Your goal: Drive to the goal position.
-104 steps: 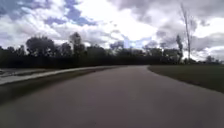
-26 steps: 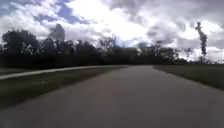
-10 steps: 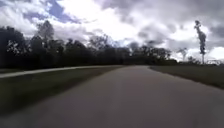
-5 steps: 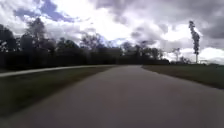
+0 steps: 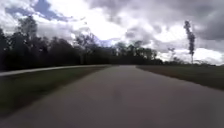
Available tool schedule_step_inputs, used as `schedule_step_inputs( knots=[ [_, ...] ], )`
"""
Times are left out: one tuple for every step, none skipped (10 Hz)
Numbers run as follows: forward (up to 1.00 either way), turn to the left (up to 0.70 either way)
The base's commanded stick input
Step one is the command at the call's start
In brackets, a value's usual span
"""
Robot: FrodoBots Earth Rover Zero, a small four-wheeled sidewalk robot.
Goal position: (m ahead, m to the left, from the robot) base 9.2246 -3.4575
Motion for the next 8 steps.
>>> schedule_step_inputs(
  knots=[
    [1.00, -0.17],
    [1.00, -0.17],
    [1.00, -0.15],
    [1.00, -0.13],
    [1.00, -0.11],
    [1.00, -0.09],
    [1.00, -0.09],
    [1.00, -0.09]
  ],
)
